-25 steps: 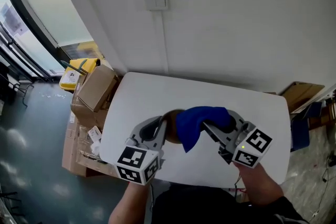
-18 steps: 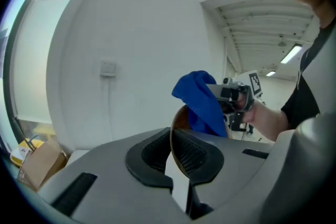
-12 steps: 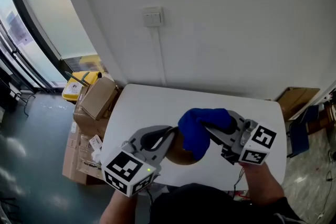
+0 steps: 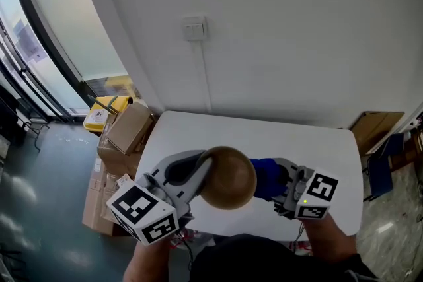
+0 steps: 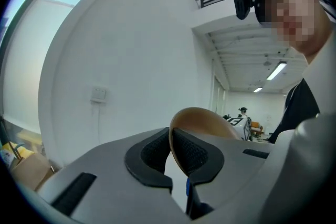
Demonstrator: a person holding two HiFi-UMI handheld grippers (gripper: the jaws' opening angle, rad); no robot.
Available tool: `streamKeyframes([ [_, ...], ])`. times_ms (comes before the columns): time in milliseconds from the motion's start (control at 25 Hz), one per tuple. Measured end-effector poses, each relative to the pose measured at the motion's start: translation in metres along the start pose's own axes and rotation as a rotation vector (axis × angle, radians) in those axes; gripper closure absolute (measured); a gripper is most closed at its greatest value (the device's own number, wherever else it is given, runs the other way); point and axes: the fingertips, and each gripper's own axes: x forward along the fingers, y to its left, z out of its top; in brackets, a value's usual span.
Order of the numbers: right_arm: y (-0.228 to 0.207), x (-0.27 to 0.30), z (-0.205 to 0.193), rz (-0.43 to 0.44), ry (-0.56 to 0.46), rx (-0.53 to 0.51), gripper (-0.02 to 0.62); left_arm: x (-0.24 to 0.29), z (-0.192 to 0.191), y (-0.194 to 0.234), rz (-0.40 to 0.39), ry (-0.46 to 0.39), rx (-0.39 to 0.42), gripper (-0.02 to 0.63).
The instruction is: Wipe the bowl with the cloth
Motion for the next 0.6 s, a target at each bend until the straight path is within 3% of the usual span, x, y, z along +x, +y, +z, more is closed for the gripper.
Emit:
streamKeyframes([
  [400,0.036,0.017,-0.031,0.088,0.052,0.075,0.515,-0.007,0.002,0.020,0.142,-0.009,0.100,0.574],
  [600,0.057,0.032,-0.035,0.148,0.052,0.062,0.515,0.002,0.008,0.010,0.089,-0.039,0.073,0.583],
])
